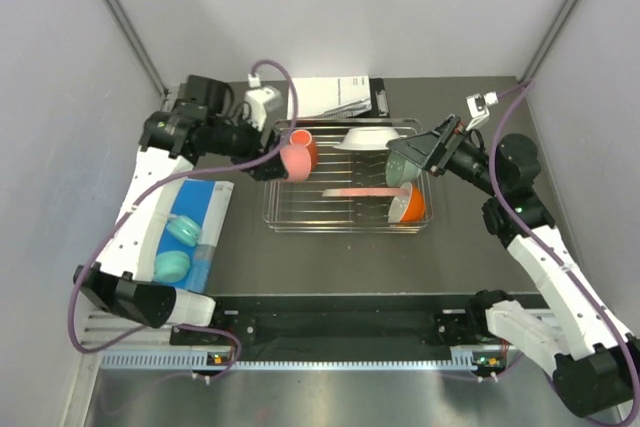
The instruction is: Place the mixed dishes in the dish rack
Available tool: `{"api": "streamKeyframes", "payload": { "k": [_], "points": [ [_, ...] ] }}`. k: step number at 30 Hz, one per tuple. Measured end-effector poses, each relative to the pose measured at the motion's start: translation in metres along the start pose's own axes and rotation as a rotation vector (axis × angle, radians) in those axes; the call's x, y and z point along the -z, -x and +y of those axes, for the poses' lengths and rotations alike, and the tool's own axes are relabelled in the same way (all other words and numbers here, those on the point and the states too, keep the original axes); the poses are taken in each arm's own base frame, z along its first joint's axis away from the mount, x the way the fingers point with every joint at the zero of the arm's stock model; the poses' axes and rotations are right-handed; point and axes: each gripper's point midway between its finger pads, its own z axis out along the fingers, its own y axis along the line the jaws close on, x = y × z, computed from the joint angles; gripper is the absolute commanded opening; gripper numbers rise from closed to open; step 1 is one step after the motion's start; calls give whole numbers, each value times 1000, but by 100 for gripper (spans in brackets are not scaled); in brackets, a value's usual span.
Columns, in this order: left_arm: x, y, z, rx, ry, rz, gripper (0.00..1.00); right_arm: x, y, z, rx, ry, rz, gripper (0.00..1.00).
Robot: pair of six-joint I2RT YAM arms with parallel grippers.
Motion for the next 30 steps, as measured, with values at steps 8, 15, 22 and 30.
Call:
{"api": "streamKeyframes", "payload": {
  "k": [8, 15, 22, 30],
  "points": [
    [-31, -48, -17, -192, 32, 301, 0, 15, 3, 2, 53, -68, -25, 100],
    [-49, -69, 20, -290, 175, 463, 0, 28, -4, -4, 59, -95, -33, 100],
    [-67, -86, 40, -366, 233, 569, 0, 32, -13, -20, 36, -133, -20, 100],
    [-98, -98, 68, -401, 284, 672, 0, 40, -18, -26, 38, -143, -26, 100]
  ]
}}
